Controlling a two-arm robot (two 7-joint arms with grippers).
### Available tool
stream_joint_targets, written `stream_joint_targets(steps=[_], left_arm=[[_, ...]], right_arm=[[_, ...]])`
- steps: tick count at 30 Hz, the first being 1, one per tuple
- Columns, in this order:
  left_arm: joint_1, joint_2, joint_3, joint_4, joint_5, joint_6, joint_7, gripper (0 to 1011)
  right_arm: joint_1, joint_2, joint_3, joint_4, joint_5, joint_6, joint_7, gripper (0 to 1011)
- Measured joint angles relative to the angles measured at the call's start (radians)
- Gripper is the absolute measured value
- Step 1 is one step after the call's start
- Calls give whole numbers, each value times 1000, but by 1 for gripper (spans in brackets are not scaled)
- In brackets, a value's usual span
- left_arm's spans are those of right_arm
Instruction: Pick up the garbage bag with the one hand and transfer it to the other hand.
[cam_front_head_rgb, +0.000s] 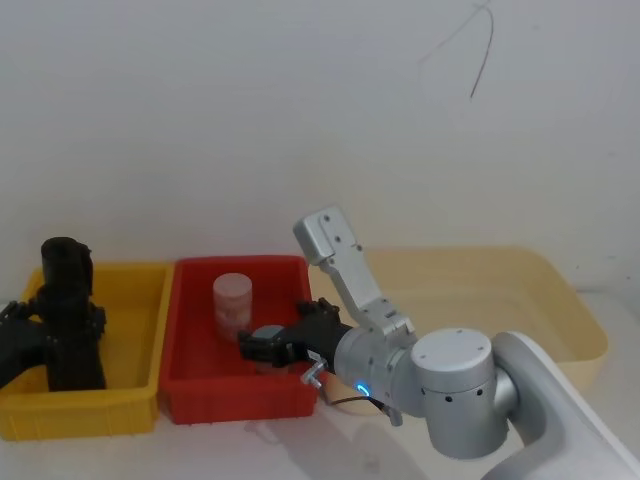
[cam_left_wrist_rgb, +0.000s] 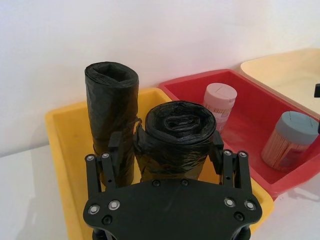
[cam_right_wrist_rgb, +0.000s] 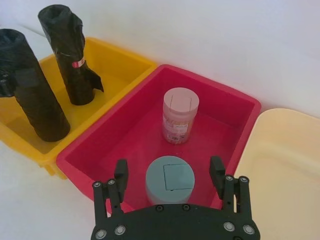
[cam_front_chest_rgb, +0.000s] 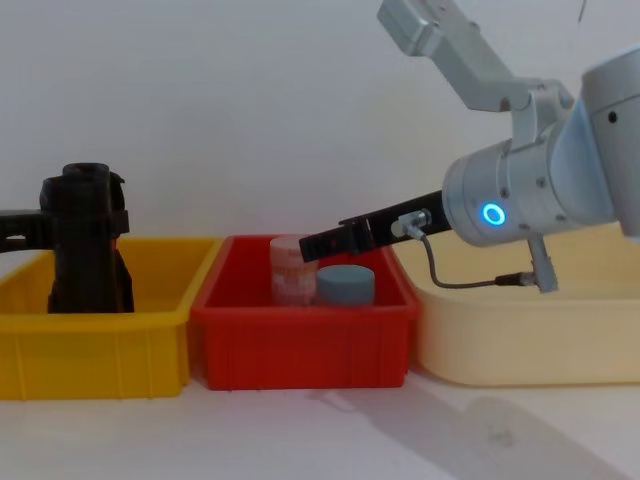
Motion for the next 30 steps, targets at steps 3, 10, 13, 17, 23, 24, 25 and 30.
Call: stream_joint_targets(steps=[3,10,13,17,23,24,25,30], left_arm=[[0,0,0,0,0,0,0,1001],[0,0,0,0,0,0,0,1001],[0,0,0,0,0,0,0,1001],[0,0,0,0,0,0,0,1001],[0,0,0,0,0,0,0,1001],[0,0,0,0,0,0,0,1001],[0,0,0,0,0,0,0,1001],[0,0,0,0,0,0,0,1001]], right_arm=[[6,-3,0,13,-2,-1,4,1000],[18,-10,-4,37,-9,-1,13,1000],[23,-13,-5,50,-13,-1,15,1000],[29,-17,-7,66,-17,-3,17,1000],[38,-22,-8,94,-25,-5,21,1000],[40,-22,-8,97,-26,-5,21,1000],[41,-23,-8,103,-27,-5,22,1000],[46,-26,-9,120,-32,-5,24,1000]])
